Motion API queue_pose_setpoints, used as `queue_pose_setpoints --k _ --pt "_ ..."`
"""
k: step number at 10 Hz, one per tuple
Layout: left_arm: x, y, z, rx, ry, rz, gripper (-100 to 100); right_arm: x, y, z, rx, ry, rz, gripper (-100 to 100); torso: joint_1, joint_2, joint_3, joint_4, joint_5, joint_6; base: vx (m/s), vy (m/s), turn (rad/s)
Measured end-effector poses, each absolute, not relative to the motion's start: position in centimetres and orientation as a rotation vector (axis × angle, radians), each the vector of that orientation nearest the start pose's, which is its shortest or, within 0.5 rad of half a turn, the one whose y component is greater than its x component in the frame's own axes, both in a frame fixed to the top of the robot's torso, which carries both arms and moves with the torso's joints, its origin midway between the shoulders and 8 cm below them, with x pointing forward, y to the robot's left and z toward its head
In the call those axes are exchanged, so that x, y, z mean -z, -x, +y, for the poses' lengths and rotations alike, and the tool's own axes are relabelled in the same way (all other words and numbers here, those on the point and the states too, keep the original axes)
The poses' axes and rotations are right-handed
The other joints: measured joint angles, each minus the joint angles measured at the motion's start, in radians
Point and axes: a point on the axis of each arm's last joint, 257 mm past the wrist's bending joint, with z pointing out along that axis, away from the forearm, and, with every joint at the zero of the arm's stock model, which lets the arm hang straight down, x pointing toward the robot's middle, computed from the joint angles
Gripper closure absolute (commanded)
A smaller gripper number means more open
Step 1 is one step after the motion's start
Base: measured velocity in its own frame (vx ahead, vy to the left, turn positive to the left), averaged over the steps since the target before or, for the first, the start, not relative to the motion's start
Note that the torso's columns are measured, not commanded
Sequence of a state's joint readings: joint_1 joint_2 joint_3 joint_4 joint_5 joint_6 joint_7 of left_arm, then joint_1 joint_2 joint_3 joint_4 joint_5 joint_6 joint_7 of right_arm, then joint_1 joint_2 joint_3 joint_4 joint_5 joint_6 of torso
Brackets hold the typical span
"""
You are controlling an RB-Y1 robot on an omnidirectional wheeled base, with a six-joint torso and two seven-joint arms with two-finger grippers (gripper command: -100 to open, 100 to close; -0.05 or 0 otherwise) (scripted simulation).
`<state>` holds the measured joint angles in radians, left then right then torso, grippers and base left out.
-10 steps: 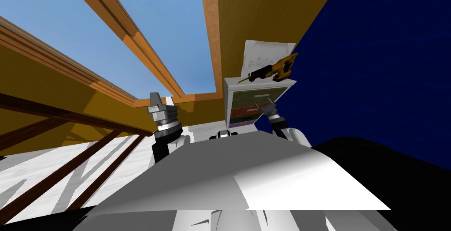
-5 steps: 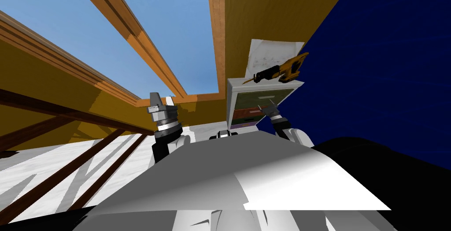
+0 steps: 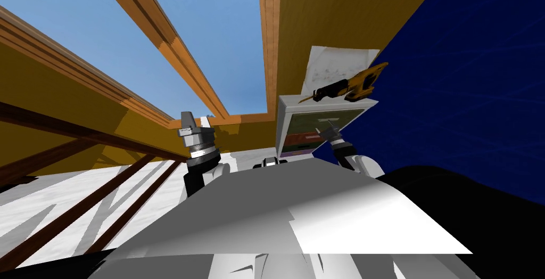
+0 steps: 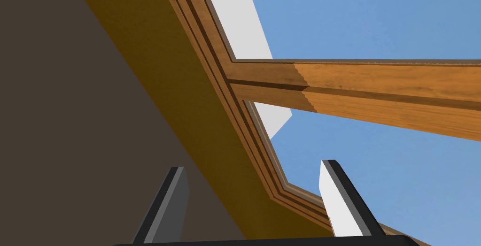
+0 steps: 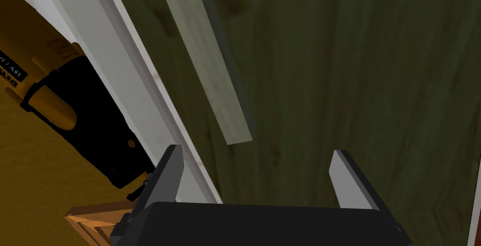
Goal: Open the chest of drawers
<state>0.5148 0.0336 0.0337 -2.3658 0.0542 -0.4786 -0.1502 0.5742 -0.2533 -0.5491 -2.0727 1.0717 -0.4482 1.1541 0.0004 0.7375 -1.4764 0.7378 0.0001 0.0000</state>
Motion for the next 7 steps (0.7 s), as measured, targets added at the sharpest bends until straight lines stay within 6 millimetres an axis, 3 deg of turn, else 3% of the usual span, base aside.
queue_pose_setpoints --k 4,5,7 --pt "-5.5 -32.6 28.9 1.172 0.565 0.606 0 11.5 -34.1 -46.5 1.124 0.929 1.284 -100 -0.001 -0.003 -0.001 0.000 0.000 0.000 0.063 0.017 0.018" --pt "-5.5 -32.6 28.9 1.172 0.565 0.606 0 11.5 -34.1 -46.6 1.124 0.927 1.284 100 -0.001 0.000 -0.001 0.000 0.000 0.000 0.010 0.000 0.000" --pt "-5.5 -32.6 28.9 1.173 0.565 0.606 0 10.6 -34.1 -46.5 1.135 0.924 1.267 100 -0.002 0.006 0.006 -0.003 -0.007 -0.001 -0.148 -0.005 -0.073"
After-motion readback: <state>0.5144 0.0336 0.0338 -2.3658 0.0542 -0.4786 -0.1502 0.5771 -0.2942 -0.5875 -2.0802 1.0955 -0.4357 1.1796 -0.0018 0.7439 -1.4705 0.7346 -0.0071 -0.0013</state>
